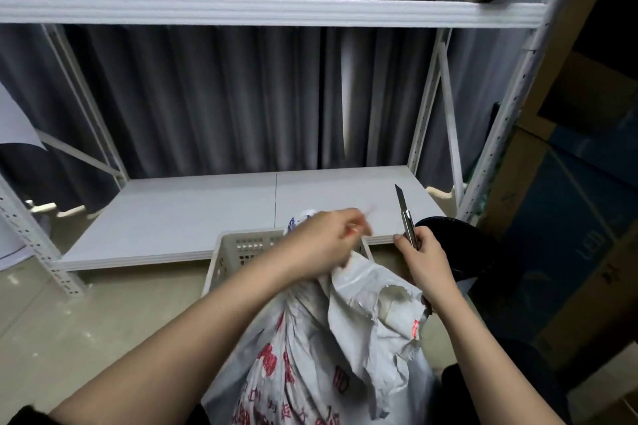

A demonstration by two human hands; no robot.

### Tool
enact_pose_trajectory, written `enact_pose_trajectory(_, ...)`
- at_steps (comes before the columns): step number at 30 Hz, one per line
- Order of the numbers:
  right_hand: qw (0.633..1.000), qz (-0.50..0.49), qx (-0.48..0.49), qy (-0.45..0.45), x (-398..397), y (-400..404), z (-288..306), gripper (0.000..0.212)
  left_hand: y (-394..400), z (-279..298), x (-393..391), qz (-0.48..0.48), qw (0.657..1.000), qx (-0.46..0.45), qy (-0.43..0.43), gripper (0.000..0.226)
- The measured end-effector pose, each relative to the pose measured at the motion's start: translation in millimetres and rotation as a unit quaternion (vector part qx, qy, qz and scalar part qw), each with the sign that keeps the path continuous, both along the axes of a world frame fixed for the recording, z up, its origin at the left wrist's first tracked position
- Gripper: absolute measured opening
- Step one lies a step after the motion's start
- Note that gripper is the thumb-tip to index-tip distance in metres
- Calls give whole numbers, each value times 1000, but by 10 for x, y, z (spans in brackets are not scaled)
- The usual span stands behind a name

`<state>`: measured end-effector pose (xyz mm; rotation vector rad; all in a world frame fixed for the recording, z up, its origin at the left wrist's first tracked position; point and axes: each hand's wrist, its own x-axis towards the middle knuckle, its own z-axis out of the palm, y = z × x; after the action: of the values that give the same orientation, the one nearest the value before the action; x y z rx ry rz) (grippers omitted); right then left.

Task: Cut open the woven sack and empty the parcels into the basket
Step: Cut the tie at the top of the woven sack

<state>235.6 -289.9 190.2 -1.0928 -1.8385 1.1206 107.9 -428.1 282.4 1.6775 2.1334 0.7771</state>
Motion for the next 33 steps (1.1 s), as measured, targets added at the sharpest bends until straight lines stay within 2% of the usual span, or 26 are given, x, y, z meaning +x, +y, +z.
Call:
enact_pose_trajectory(2, 1000, -18, 23, -10, 105, 58, 25, 14, 87, 64, 319, -39, 996, -12, 75, 24)
enact_pose_trajectory(6, 998, -53, 41, -12, 371, 177, 109, 11, 268, 21, 665, -68, 962, -43, 261, 66)
enact_pose_trajectory(8, 997, -73, 34, -2, 502, 250, 115, 12, 397, -64, 712, -72, 948, -48, 308, 63)
enact_pose_trajectory(10, 995, -95, 23, 14, 592, 326, 110, 13, 535, -134, 697, -62, 947, -65, 309, 46)
enact_pose_trajectory(12, 993, -105, -3, 45, 648, 383, 110, 12, 668, -180, 639, -48, 953, -90, 287, 34)
enact_pose_trajectory(15, 989, -106, -52, 89, 686, 427, 125, 13, 828, -203, 497, -23, 967, -118, 225, 27)
enact_pose_trajectory(18, 989, -75, -106, 68, 658, 486, 94, 12, 917, -130, 278, 27, 991, -94, 95, 15)
enact_pose_trajectory(20, 990, -24, -136, 38, 596, 530, 96, 16, 979, -35, 109, 87, 995, -48, -3, 19)
enact_pose_trajectory(23, 987, 14, -154, 51, 445, 572, 241, 23, 1081, 126, -110, 173, 980, 41, -86, 11)
enact_pose_trajectory(26, 991, 8, -113, 77, 279, 644, 516, 30, 1134, 266, -277, 218, 960, 116, -133, 15)
enact_pose_trajectory(30, 998, -4, -41, 40, 89, 791, 781, 50, 1140, 395, -442, 215, 927, 193, -238, 16)
enact_pose_trajectory(33, 1000, 21, -11, 10, -67, 822, 873, 55, 1099, 466, -464, 205, 910, 197, -302, 18)
